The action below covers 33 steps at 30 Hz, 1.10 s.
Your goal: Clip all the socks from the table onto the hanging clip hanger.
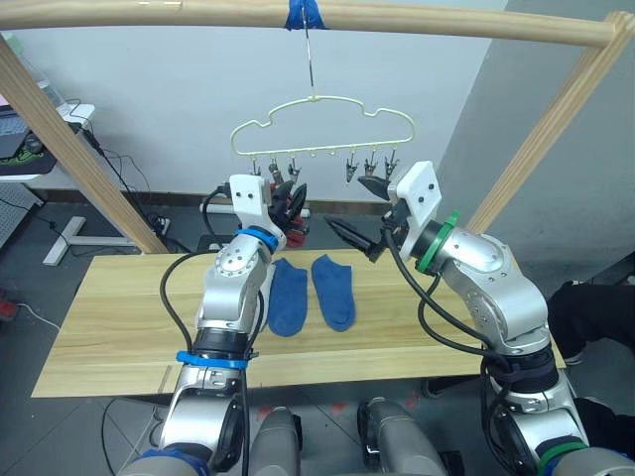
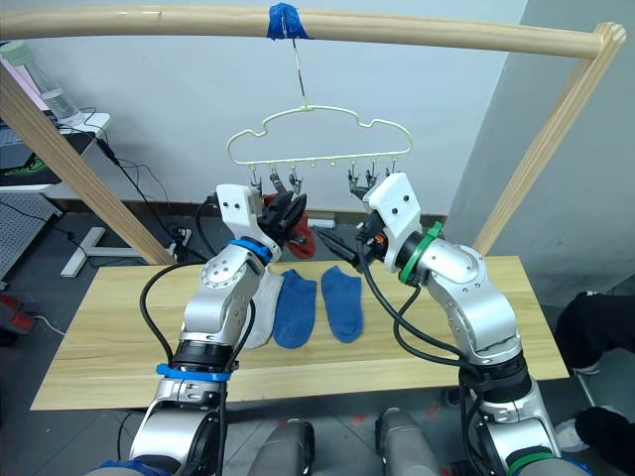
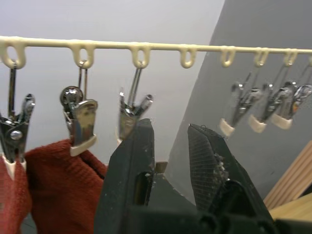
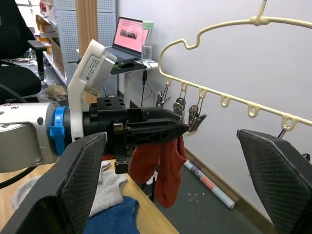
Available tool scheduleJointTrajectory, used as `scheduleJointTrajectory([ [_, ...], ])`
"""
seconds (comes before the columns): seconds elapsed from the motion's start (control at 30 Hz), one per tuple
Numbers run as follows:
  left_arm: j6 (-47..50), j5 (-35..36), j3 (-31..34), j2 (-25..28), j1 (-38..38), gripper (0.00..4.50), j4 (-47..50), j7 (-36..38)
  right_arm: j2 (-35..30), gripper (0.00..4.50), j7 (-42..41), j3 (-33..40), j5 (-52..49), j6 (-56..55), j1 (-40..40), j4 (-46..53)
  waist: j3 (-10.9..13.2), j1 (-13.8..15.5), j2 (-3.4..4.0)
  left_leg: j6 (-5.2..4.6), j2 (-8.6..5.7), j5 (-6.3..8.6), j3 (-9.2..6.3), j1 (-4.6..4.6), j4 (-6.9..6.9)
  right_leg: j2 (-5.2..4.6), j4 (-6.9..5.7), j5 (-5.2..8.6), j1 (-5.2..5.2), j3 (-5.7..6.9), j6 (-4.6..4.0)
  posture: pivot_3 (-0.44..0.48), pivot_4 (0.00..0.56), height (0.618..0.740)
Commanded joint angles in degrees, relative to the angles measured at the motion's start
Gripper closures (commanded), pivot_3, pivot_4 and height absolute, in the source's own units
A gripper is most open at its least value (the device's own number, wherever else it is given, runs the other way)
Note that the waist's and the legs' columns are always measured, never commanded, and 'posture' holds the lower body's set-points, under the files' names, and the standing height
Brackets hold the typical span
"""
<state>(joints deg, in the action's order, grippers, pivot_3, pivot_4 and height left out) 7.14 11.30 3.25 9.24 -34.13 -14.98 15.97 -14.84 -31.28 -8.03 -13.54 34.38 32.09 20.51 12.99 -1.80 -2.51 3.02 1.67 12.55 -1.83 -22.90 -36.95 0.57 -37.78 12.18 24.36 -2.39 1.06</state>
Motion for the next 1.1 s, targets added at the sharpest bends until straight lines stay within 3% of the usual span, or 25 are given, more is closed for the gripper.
scheduleJointTrajectory([
  [0.03,-2.90,-1.15,1.16,0.30,-1.99,3.12,-1.17,-1.37,-0.11,0.00,0.36,0.40,-1.05,-0.18,0.88,3.03,0.00,-0.02,0.00,0.00,0.00,0.00,0.00,0.00,0.00,0.00,0.00,0.00,0.00,0.00,0.00,-0.031,0.183,0.740],
  [0.2,-5.53,-2.61,1.16,0.58,-2.35,3.12,-2.21,-2.33,-0.27,0.00,0.55,0.10,-1.38,-0.16,1.07,3.14,0.00,-0.02,0.00,0.00,0.00,0.00,0.00,-0.01,0.01,0.00,0.02,0.00,0.00,0.00,0.00,-0.030,0.177,0.740],
  [0.3,-6.08,-2.63,1.07,0.40,-2.43,2.52,-2.65,-1.75,-0.36,0.00,0.64,0.07,-1.50,-0.17,1.29,2.98,0.00,-0.03,0.00,0.00,0.00,0.00,0.00,-0.01,0.01,0.00,0.03,0.00,0.00,0.00,0.00,-0.032,0.174,0.740],
  [0.47,-6.13,-2.59,1.31,0.05,-3.53,1.11,-4.08,-1.81,-0.99,0.00,0.27,-0.12,-1.51,-0.33,0.84,2.97,0.00,-0.03,0.00,0.00,0.00,0.00,0.00,-0.01,0.01,0.00,0.03,0.00,0.00,0.01,0.00,-0.030,0.167,0.740],
  [0.7,-7.42,-2.86,1.29,-0.13,-4.97,1.11,-6.54,-1.66,-0.97,0.00,0.23,-0.29,-1.48,-0.74,1.13,2.35,0.00,-0.02,0.00,0.00,0.00,0.00,0.01,-0.01,0.03,0.00,0.04,0.00,0.00,0.01,0.01,-0.027,0.152,0.740],
  [0.83,-7.88,-2.92,1.32,-0.32,-5.76,1.87,-7.14,-2.03,-0.91,0.00,0.37,-0.23,-1.52,-0.86,1.27,2.27,-0.01,-0.02,-0.01,0.00,-0.01,0.00,0.01,-0.02,0.02,0.00,0.04,-0.01,0.00,0.01,0.01,-0.027,0.152,0.740],
  [0.9,-7.86,-3.14,1.34,-0.28,-6.09,2.51,-7.56,-2.36,-0.87,0.00,0.49,-0.16,-1.49,-0.96,1.38,2.06,-0.01,-0.02,-0.01,0.00,-0.01,0.00,0.01,-0.02,0.02,0.00,0.04,-0.01,0.00,0.01,0.01,-0.029,0.151,0.740],
  [1.1,-8.21,-3.45,1.54,-0.14,-7.49,2.51,-9.76,-2.32,-0.86,0.00,0.71,-0.05,-1.37,-1.11,1.55,1.69,-0.01,-0.03,-0.01,0.00,0.00,0.00,0.01,-0.02,0.02,0.00,0.05,-0.01,0.00,0.01,0.01,-0.033,0.155,0.740],
])
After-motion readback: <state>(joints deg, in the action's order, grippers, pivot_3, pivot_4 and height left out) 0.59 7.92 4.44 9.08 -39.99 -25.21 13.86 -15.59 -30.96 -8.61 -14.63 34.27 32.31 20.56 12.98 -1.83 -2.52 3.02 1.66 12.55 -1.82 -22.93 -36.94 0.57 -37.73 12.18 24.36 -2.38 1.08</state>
